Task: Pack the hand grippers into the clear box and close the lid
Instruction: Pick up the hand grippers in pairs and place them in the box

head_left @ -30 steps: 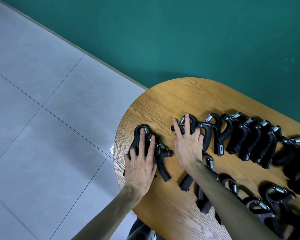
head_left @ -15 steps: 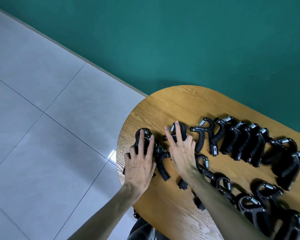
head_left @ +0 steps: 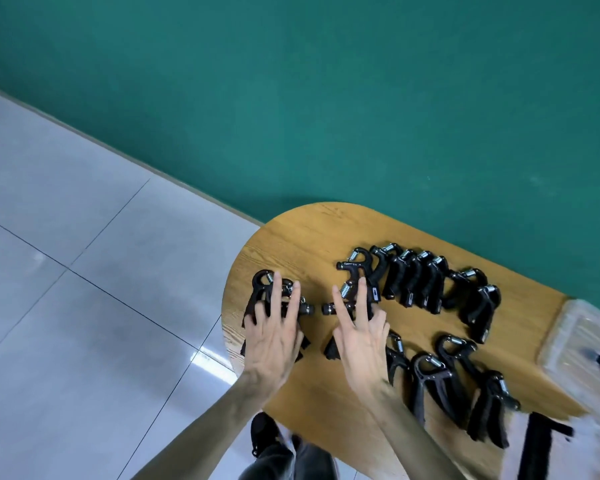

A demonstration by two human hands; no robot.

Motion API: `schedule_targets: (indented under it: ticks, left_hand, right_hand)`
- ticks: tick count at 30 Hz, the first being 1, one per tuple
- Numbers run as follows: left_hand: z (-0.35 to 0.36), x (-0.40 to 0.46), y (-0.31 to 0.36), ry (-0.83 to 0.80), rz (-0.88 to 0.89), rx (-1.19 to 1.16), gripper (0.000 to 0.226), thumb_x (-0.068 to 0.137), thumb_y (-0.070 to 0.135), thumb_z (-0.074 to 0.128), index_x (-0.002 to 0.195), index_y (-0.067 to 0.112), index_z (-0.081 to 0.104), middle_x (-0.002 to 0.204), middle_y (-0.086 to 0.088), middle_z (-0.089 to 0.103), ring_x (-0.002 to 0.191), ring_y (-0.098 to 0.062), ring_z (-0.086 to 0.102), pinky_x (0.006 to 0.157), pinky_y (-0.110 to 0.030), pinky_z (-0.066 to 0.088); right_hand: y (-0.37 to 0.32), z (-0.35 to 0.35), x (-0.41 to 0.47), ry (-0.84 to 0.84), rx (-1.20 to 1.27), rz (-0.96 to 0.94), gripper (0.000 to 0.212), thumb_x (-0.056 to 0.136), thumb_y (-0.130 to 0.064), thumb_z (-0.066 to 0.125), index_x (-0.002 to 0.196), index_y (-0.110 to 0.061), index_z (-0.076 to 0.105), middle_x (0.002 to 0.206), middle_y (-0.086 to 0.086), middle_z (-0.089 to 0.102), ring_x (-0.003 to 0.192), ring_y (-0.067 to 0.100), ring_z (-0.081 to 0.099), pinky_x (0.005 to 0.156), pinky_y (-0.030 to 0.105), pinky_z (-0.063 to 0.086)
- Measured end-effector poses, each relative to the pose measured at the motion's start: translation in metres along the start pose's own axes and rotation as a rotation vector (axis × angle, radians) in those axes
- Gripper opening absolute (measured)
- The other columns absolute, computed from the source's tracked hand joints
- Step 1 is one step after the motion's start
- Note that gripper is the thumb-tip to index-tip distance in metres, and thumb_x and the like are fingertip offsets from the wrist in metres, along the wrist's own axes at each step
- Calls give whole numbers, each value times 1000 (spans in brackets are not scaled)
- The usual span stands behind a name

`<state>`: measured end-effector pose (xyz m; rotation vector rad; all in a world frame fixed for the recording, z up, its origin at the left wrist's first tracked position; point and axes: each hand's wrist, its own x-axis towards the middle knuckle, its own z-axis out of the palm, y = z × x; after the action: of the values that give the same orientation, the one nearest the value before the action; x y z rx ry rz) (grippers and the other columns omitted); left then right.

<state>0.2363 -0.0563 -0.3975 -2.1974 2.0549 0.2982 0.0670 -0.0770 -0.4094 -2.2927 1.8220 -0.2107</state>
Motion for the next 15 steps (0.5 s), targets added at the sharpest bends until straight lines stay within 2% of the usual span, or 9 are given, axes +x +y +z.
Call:
schedule_targets:
  ticks: [8,15]
  left_hand:
    - [-40,-49,44,27,103,41,91,102,46,43,158,20,-24,161,-18,-35,114,-36,43,93,-49,43]
    - [-67,-79,109,46,227,39,89,104,44,41,156,21,-27,159,-17,-41,113,-35,44,95,-48,42]
  right_hand:
    - [9,-61,-57,112,-28,83,79,91,-13,66,158,-28,28,168,16,1,106,43,42,81,56,47]
    - [51,-104,-111,168,-41,196,81,86,-9,71,156,-24,33,168,17,3,104,43,44,82,58,49]
